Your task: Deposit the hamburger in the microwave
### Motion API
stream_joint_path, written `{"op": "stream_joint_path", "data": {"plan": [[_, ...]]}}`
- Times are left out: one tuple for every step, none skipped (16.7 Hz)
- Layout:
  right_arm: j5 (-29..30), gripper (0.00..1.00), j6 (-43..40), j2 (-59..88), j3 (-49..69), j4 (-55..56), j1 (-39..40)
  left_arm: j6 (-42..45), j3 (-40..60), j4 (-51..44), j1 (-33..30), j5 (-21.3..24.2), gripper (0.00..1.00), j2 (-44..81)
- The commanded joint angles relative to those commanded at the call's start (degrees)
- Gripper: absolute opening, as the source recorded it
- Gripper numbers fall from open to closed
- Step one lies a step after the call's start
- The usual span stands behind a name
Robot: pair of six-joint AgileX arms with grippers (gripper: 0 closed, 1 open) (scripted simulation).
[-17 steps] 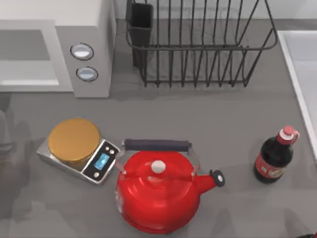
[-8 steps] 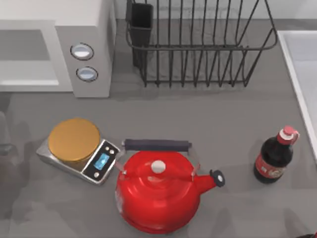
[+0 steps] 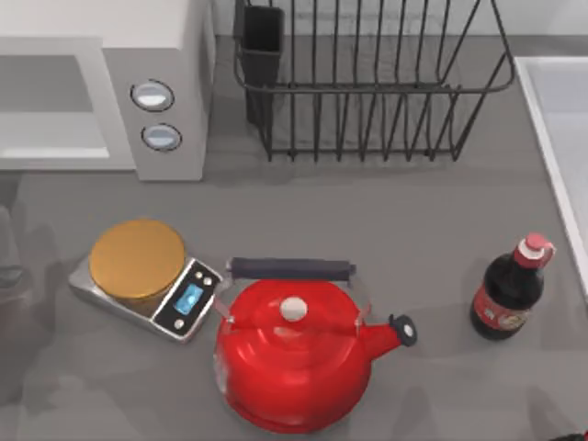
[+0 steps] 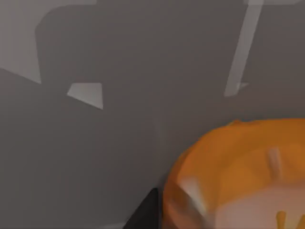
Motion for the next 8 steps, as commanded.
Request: {"op": "stream_joint_path", "data": {"plan": [[0.00, 1.00, 0.00, 0.00, 0.00, 0.00, 0.00, 0.03, 0.57, -0.67, 0.05, -0.06, 0.00, -0.50], [0.00, 1.00, 0.00, 0.00, 0.00, 0.00, 0.00, 0.08, 1.67, -1.85, 0.06, -0.06, 0.00, -1.19], [0.00, 1.00, 0.00, 0.00, 0.00, 0.00, 0.00, 0.07, 3.25, -3.56, 0.03, -0.05, 0.00, -1.90], [0.00, 1.00, 0.00, 0.00, 0.00, 0.00, 0.00, 0.03, 4.94, -5.82, -0.01, -0.02, 0.00, -2.73], [0.00, 1.00, 0.00, 0.00, 0.00, 0.00, 0.00, 0.04, 6.28, -8.62, -0.05, 0.01, 0.00, -3.49], [0.00, 1.00, 0.00, 0.00, 0.00, 0.00, 0.00, 0.06, 7.36, -11.90, -0.10, 0.04, 0.00, -4.09], [0.00, 1.00, 0.00, 0.00, 0.00, 0.00, 0.00, 0.05, 8.63, -15.08, -0.14, 0.06, 0.00, -4.68], [0.00, 1.00, 0.00, 0.00, 0.00, 0.00, 0.00, 0.05, 10.27, -17.72, -0.17, 0.07, 0.00, -5.59]]}}
